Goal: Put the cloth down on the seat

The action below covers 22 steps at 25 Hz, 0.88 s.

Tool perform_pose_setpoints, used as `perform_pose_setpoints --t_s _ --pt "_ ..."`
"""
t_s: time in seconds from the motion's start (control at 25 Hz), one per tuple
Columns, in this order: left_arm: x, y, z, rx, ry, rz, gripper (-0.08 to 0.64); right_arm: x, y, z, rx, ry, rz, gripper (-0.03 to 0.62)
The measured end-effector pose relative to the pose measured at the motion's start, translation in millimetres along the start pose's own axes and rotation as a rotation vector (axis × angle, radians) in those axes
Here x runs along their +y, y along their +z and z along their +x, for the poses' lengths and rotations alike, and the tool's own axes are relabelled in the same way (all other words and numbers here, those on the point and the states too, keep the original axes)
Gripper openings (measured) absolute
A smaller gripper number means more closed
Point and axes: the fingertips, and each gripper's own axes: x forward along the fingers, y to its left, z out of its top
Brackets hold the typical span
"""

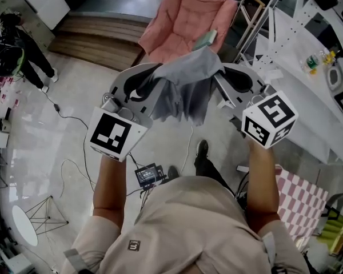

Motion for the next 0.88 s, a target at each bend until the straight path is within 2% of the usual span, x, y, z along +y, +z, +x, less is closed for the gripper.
perform_pose_setpoints --t_s 0.24,0.44,0.88 --pt "15.6 -25.0 24.9 0.049 0.041 0.007 0.043 -27.2 -19.4 33.3 -0.021 0.052 0.023 0.009" --pt "-11.6 -8.3 27.7 0.068 0.071 0.001 0.043 -31.1 -17.8 -0.5 -0.025 0.074 0.016 0.009" --pt "9.6 -1.9 43.6 0.095 0.153 0.011 0.043 -52.5 -3.0 22.5 -0.04 0.157 -0.006 0.008"
